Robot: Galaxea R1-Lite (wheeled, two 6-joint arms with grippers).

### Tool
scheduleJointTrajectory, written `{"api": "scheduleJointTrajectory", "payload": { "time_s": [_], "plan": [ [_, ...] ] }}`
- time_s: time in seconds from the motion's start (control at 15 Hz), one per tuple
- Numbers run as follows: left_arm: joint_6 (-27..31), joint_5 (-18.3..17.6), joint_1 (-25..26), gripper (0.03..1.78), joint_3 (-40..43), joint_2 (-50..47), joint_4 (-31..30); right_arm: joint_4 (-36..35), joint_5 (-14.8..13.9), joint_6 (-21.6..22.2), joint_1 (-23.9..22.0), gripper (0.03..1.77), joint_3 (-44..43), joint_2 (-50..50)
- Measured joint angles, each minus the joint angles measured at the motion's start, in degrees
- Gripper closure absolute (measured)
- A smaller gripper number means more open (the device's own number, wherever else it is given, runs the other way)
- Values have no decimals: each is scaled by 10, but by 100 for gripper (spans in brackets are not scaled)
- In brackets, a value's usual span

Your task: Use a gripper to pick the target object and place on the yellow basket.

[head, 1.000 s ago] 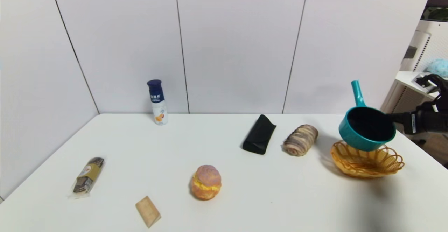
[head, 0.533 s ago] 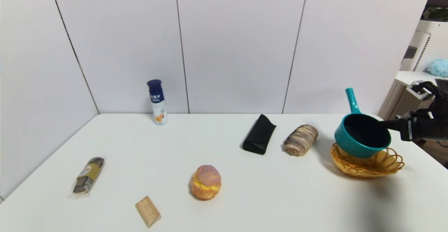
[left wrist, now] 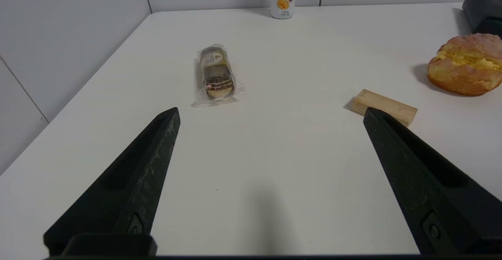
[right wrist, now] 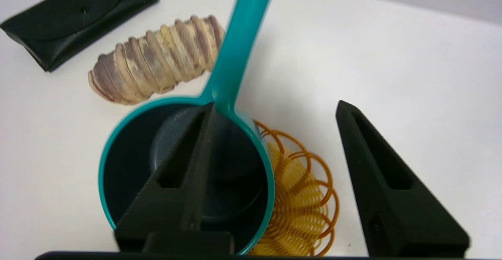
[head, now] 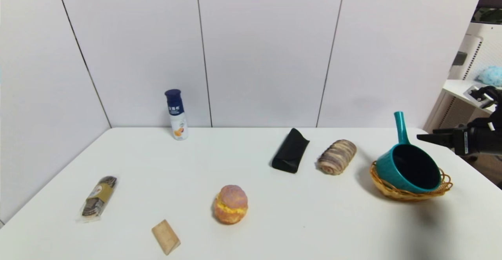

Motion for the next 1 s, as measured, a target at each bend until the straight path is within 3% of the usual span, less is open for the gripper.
{"api": "scheduleJointTrajectory", "payload": {
  "time_s": [0.2, 0.47, 0.73, 0.87, 1.0],
  "plan": [
    [0, 0, 0, 12, 0, 0, 0, 0, 2, 9, -15, 49, -17, -44],
    [0, 0, 0, 12, 0, 0, 0, 3, 8, 60, -13, 33, -19, -153],
    [0, 0, 0, 12, 0, 0, 0, 19, 4, 98, 54, 23, 39, -316],
    [0, 0, 0, 12, 0, 0, 0, 58, -31, 110, 101, 20, 79, -410],
    [0, 0, 0, 12, 0, 0, 0, 120, -125, 111, 153, 17, 130, -509]
  ]
}}
